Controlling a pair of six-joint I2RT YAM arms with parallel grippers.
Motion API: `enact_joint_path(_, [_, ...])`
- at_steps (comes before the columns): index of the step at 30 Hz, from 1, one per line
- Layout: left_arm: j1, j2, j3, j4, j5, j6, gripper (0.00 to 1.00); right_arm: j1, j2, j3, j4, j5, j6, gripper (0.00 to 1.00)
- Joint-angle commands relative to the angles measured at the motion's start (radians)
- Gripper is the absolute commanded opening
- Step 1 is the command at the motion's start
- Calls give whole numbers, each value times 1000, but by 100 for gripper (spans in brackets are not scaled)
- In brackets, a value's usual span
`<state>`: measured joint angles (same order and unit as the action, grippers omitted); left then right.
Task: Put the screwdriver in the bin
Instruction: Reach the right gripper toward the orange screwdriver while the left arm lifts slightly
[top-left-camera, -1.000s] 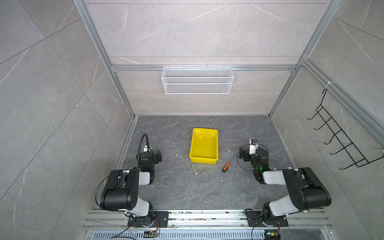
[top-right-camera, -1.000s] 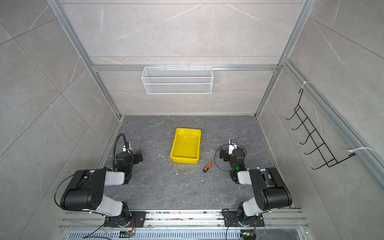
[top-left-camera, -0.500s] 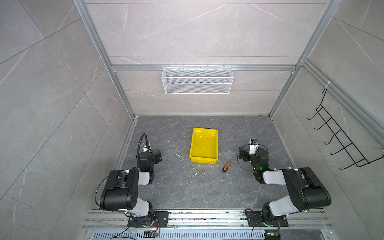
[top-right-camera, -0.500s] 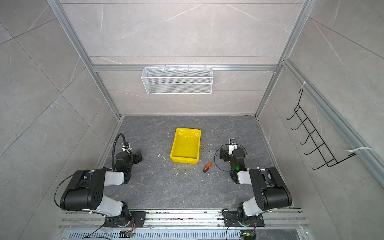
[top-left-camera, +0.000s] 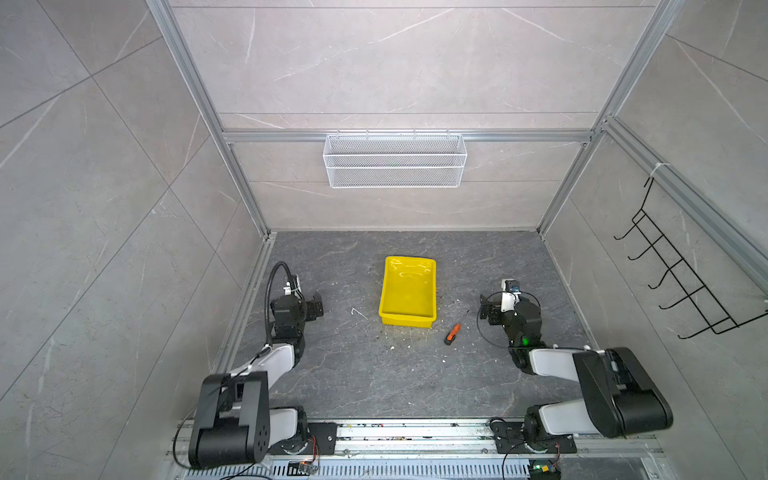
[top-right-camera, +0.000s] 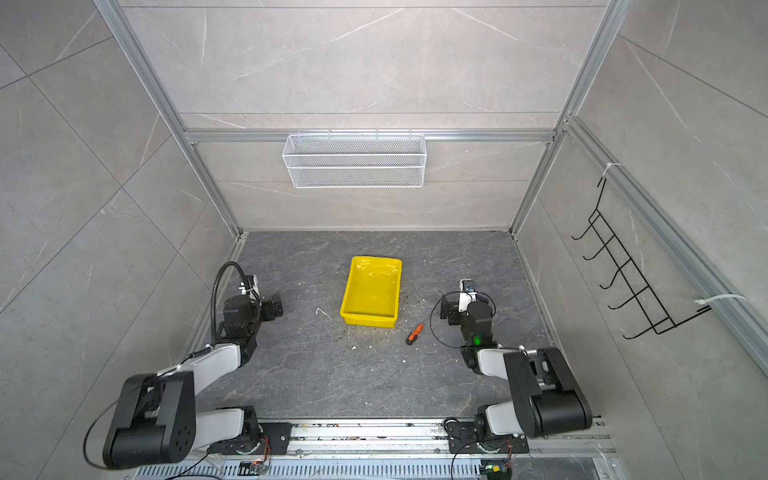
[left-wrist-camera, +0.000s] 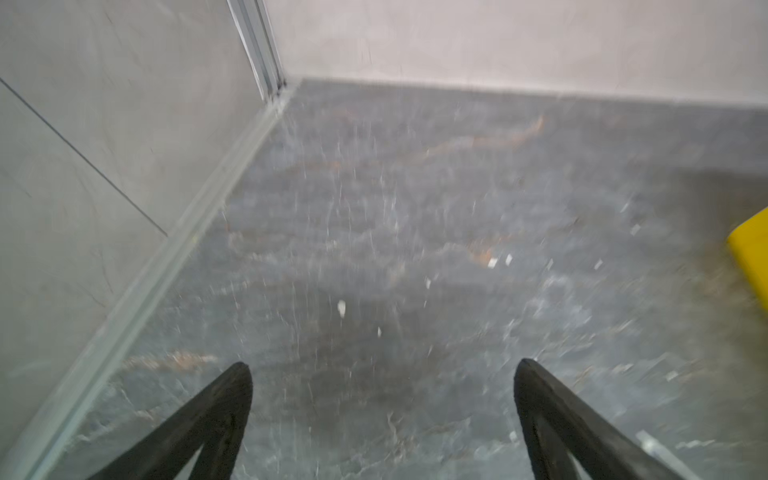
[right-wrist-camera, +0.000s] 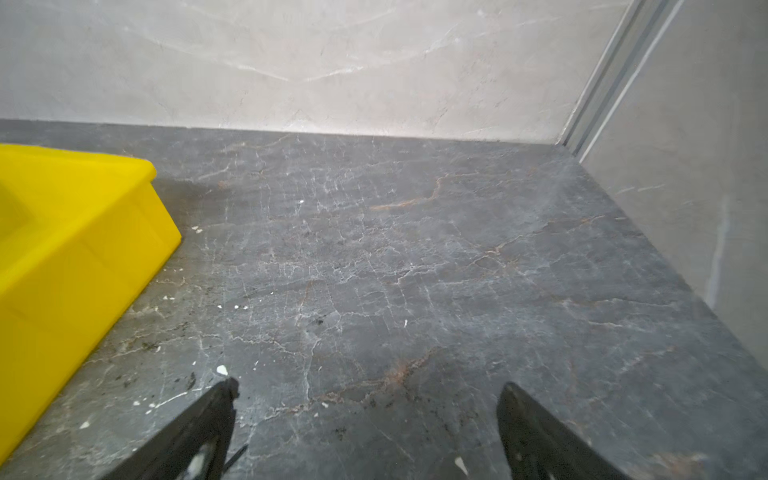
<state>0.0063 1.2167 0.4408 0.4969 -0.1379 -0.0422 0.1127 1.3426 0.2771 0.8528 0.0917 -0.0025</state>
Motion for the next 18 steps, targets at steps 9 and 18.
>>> enact_joint_path(9, [-152,-486,97,-664,167,-318,100,1,-511,377,-1260,267,504,99])
enact_joint_path(18, [-150,-534,64,-812,165,-392,100,0,-456,523,-1567,339,590,100])
